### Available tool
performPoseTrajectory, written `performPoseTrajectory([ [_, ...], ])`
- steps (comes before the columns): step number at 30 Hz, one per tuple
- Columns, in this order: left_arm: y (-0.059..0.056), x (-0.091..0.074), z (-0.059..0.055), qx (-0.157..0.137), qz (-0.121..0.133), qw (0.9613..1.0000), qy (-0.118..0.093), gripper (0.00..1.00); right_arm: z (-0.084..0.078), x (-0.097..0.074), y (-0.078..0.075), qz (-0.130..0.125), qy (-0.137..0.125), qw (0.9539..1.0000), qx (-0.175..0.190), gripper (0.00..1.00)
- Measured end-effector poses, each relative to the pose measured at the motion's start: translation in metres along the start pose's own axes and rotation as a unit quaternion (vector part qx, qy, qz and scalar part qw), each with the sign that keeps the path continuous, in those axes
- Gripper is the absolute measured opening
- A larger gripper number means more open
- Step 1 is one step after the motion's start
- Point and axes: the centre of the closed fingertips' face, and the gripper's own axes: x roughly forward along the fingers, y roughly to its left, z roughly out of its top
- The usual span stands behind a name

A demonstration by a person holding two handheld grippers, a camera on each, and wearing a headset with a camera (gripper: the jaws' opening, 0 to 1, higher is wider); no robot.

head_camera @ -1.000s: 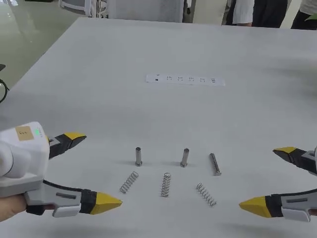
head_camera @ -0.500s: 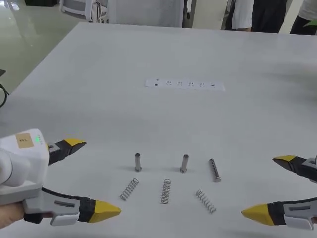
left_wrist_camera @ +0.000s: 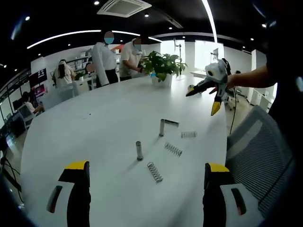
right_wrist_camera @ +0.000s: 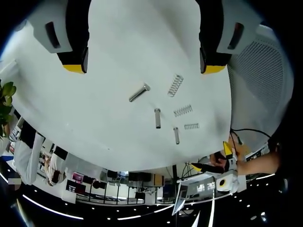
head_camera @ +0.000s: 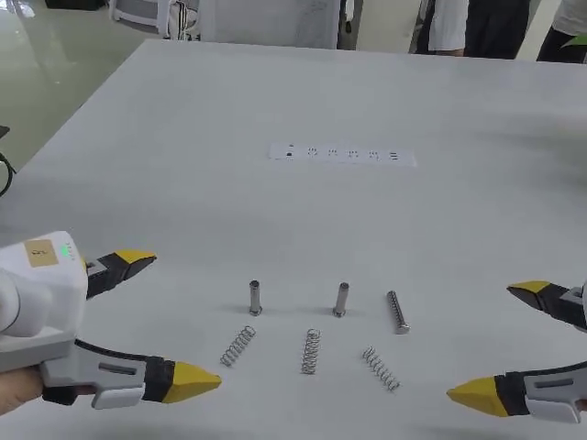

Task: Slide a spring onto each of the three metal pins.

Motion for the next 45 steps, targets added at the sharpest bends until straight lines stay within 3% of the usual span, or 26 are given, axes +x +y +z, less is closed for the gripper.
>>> performPoseTrajectory([
  [28,-0.006,0.002,-0.001,0.0,-0.006,1.0,0.0,0.98,-0.002,0.003,0.005,0.016,0.005,0.9997,0.017,0.93],
  [45,-0.005,0.003,-0.002,-0.003,-0.007,1.0,0.0,0.97,0.006,0.013,0.001,0.023,0.016,0.9991,0.031,0.82],
])
